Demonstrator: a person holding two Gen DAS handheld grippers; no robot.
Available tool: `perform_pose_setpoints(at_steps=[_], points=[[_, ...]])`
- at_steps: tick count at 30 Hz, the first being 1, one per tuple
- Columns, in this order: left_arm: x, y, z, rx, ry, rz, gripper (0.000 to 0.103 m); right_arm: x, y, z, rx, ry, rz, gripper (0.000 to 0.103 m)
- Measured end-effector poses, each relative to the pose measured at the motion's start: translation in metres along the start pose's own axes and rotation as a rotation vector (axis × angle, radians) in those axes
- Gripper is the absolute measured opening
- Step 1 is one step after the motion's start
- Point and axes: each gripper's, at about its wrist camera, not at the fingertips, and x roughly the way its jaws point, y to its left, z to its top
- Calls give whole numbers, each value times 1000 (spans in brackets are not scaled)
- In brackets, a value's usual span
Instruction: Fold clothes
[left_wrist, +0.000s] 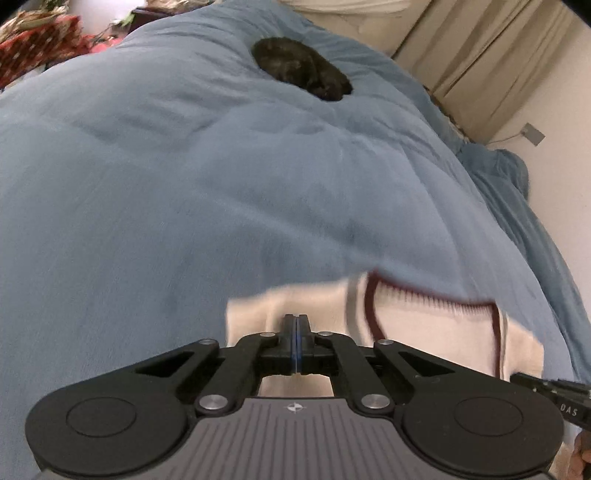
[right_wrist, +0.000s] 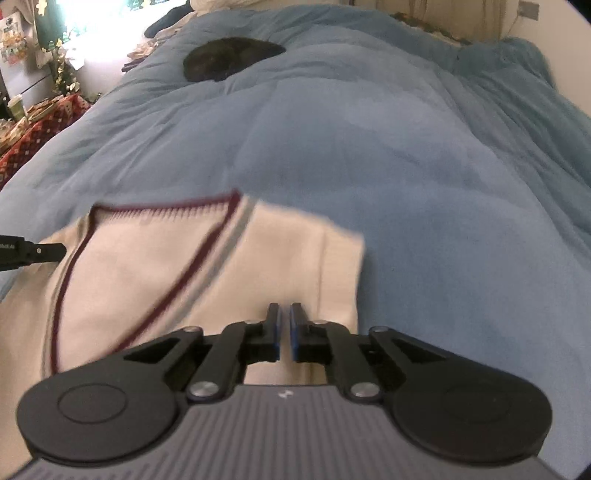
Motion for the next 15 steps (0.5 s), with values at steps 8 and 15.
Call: perform_pose_setpoints(at_steps=[8,15], points=[[5,2,55,-6,-54,-13,3,26,-1,61,24,-80,50,9],[-84,-2,-7,77,-8,-111,3,-63,0,9,6,-107,132,9]])
